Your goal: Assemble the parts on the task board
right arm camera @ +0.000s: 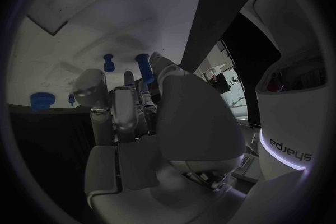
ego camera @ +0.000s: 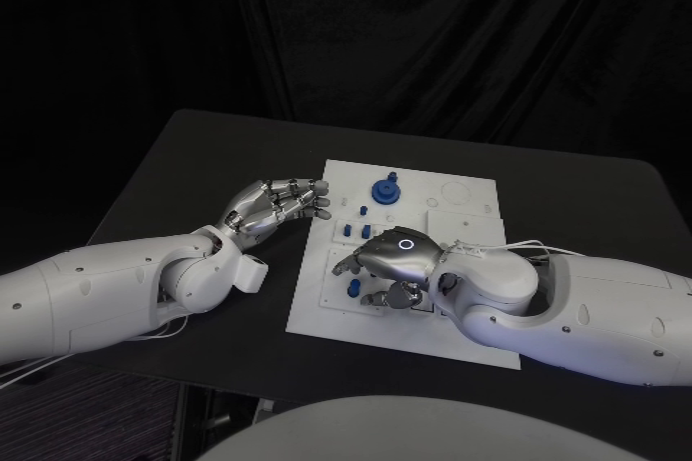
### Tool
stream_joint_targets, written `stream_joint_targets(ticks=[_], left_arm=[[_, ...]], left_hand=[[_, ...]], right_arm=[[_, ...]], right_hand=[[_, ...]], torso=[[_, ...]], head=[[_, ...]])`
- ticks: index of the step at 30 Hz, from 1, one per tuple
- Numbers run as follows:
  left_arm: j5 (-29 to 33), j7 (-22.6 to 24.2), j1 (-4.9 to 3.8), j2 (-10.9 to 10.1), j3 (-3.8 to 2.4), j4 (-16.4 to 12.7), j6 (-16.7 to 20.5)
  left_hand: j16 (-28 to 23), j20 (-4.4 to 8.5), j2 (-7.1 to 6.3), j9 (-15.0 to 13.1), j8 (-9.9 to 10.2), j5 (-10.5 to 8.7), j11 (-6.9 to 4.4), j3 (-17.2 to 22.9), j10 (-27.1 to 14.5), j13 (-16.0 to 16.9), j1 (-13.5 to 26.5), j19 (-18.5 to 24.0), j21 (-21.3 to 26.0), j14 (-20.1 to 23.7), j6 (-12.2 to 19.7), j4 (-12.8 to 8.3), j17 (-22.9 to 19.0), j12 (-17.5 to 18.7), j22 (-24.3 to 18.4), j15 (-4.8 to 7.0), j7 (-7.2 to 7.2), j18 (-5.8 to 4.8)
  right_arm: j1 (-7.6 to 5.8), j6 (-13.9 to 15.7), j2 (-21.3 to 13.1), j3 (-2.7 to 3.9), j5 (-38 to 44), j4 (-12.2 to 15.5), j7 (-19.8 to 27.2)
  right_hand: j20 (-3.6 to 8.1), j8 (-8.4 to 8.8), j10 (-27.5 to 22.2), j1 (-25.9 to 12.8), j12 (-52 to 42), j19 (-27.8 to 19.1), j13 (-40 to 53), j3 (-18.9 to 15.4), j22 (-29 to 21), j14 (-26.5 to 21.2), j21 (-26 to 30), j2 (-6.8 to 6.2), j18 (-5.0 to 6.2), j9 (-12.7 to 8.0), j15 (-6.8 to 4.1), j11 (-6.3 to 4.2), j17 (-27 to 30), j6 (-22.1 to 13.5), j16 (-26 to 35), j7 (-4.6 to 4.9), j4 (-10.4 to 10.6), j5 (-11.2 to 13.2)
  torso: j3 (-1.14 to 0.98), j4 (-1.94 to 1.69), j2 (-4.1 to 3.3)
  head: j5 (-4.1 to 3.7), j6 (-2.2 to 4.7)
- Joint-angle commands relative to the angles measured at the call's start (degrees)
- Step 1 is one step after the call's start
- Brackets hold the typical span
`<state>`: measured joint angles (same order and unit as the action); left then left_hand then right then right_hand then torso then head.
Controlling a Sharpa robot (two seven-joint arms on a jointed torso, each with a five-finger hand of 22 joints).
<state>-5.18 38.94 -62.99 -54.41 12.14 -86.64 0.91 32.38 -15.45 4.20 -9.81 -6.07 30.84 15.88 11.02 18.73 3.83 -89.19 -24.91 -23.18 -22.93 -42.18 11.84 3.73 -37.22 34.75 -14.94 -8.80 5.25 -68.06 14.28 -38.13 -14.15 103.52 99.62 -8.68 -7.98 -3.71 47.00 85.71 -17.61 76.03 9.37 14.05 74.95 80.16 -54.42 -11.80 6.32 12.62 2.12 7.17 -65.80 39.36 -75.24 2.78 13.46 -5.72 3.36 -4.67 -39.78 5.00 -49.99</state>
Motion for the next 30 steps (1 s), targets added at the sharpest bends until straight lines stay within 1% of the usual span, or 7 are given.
stream_joint_targets(ticks=[1, 7, 12, 14, 15, 21, 30], left_arm=[[0.15, 2.99, 0.10, 0.05, -0.04, -0.08, -0.87], [0.15, 3.16, 0.12, -0.32, -0.04, -0.25, -0.65], [0.15, 3.47, 0.13, -0.70, -0.04, -0.38, -0.20], [0.15, 3.62, 0.13, -0.80, -0.04, -0.47, -0.04], [0.15, 3.73, 0.13, -0.86, -0.04, -0.53, 0.07], [0.15, 5.70, 0.12, -1.18, -0.05, -1.10, 1.40], [0.15, 8.67, -0.79, -1.67, -0.08, -3.24, 3.28]], left_hand=[[0.23, 0.16, 0.42, 0.07, -0.37, -0.31, 0.03, 0.33, -0.36, -0.09, 0.03, 0.39, 0.37, 0.44, 0.07, 0.16, -0.02, -0.20, 0.07, 0.00, -0.43, -0.74], [0.27, 0.17, 0.37, 0.10, -0.39, -0.41, 0.09, 0.38, -0.40, -0.09, 0.09, 0.41, 0.37, 0.51, 0.11, 0.13, -0.01, -0.23, 0.09, -0.01, -0.46, -0.76], [0.34, 0.19, 0.32, 0.12, -0.44, -0.20, 0.12, 0.49, -0.43, -0.08, 0.09, 0.43, 0.36, 0.57, 0.10, 0.02, -0.01, -0.28, 0.13, -0.02, -0.44, -0.79], [0.38, 0.21, 0.27, 0.13, -0.48, -0.07, 0.12, 0.55, -0.43, -0.08, 0.08, 0.44, 0.35, 0.60, 0.08, -0.05, 0.00, -0.31, 0.15, -0.02, -0.43, -0.81], [0.43, 0.22, 0.24, 0.14, -0.52, 0.07, 0.12, 0.62, -0.44, -0.08, 0.09, 0.45, 0.34, 0.62, 0.06, -0.11, 0.00, -0.34, 0.17, -0.03, -0.42, -0.82], [0.48, 0.22, -0.03, 0.16, -0.71, 0.30, 0.20, 0.63, -0.40, -0.07, 0.35, 0.64, 0.42, 0.91, -0.10, -0.13, -0.02, -0.49, 0.20, -0.10, -0.42, -0.93], [-0.83, 1.11, -0.90, 0.79, -1.04, -0.13, -0.31, -0.18, -2.32, -0.21, 2.52, 5.65, 3.70, 6.39, 0.43, 1.67, -0.12, -0.09, -1.05, 0.61, -0.50, -1.21]], right_arm=[[0.10, 3.37, -1.46, 0.12, -1.30, 1.01, 0.20], [-1.59, 10.50, -7.40, 0.55, -6.47, 5.05, 2.36], [-4.50, 14.12, -14.52, 0.53, -12.89, 9.39, 2.95], [-5.48, 14.41, -17.58, 0.37, -15.81, 10.88, 2.62], [-5.89, 14.29, -19.16, 0.27, -17.28, 11.54, 2.23], [-6.87, 11.01, -25.11, 0.02, -23.48, 12.75, -1.40], [-5.99, 6.62, -29.65, -0.11, -27.16, 12.48, -8.37]], right_hand=[[-0.07, -0.08, -3.04, 1.69, -1.97, -0.82, 0.82, -1.25, 5.60, -0.87, 1.54, -0.12, 0.67, -1.40, 0.15, 0.19, 0.56, -1.98, 0.28, -0.28, 1.75, 0.23], [-0.10, -1.18, -5.08, 2.79, -5.14, -0.49, 1.85, -1.47, 5.85, -0.67, 0.96, -0.09, 0.57, -1.50, 0.17, 0.30, -0.07, 1.39, -0.38, 1.04, 2.86, 0.05], [-0.10, -2.40, -1.65, 5.60, -10.61, 0.56, 3.67, 0.38, 6.30, -0.02, -0.83, 1.10, 0.31, -1.70, 0.13, -0.20, -0.79, 4.17, -1.11, 2.76, 1.78, -5.09], [0.13, -3.23, 0.25, 6.01, -13.33, 0.99, 4.63, 1.19, 6.52, 0.32, -1.80, 1.45, 0.20, -1.66, -0.23, -0.72, -1.26, 6.15, -1.47, 3.58, 1.72, -5.96], [0.98, -4.64, 4.07, 6.29, -17.66, 1.46, 6.65, 1.68, 6.73, 0.72, -2.74, 1.82, 0.09, -1.15, -1.64, -2.37, -1.67, 9.22, -1.78, 5.05, 1.43, -6.04], [3.24, -8.74, 2.62, 4.22, -44.44, 1.35, 25.90, 2.49, 6.41, 0.74, -1.63, 2.25, 0.10, 0.49, -3.93, -4.82, -0.40, 14.45, -0.50, 3.99, 1.97, -5.29], [3.66, -15.37, 24.04, -7.09, -64.73, 2.91, 58.26, -0.49, 7.01, 2.37, -3.51, 4.80, -0.18, 3.67, -4.10, -5.54, -2.97, 14.75, -2.13, 3.04, 3.11, -3.50]], torso=[[-0.02, 0.01, 0.00], [-0.04, 0.07, 0.02], [-0.11, 0.07, 0.04], [-0.11, 0.03, 0.05], [-0.12, 0.03, 0.08], [0.01, -0.06, 0.12], [0.17, 0.46, -0.02]], head=[[-0.10, -0.01], [-0.40, -0.01], [-1.71, -0.01], [-2.75, -0.01], [-3.14, -0.01], [-5.73, -0.01], [-8.12, -0.01]])
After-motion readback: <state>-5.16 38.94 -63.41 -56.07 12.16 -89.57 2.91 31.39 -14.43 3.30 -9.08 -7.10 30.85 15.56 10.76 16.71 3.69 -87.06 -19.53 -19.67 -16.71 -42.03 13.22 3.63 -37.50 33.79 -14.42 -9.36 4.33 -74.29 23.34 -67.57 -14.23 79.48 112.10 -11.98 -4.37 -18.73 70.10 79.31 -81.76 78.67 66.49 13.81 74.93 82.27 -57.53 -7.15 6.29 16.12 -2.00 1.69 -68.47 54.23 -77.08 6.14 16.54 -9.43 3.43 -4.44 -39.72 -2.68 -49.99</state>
